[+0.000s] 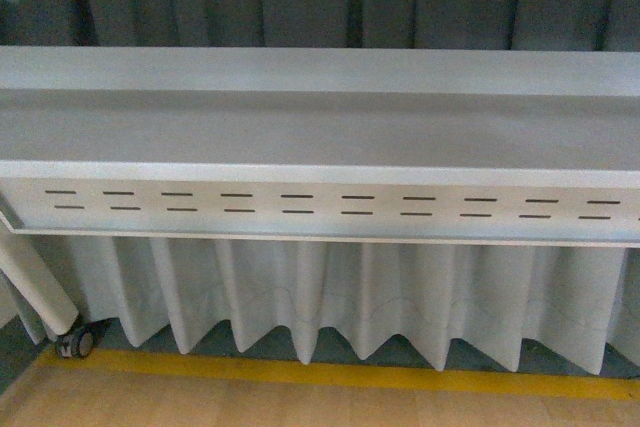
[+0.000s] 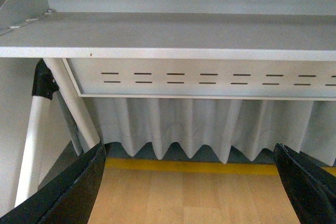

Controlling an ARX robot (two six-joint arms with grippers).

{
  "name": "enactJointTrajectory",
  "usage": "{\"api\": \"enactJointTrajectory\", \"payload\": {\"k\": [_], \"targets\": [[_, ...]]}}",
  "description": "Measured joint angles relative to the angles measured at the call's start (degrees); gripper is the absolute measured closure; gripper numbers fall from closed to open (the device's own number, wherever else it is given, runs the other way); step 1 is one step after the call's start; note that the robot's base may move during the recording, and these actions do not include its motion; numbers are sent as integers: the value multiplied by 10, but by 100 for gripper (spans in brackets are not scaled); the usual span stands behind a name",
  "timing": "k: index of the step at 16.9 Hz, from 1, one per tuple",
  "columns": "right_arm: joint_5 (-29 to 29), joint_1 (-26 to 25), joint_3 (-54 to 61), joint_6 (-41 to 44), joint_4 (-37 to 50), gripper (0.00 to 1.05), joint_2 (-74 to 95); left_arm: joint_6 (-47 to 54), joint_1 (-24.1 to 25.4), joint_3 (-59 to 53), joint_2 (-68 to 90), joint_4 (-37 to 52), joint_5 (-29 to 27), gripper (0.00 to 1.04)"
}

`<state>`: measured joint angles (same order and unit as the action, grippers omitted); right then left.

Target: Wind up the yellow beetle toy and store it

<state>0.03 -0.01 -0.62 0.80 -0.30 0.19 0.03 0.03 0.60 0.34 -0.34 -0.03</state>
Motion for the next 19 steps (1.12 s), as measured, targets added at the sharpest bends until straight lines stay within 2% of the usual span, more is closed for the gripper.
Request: {"api": "enactJointTrajectory", "payload": {"k": [19], "targets": [[0,0,0,0,0,7,0,0,0,0,0,0,0,7]]}}
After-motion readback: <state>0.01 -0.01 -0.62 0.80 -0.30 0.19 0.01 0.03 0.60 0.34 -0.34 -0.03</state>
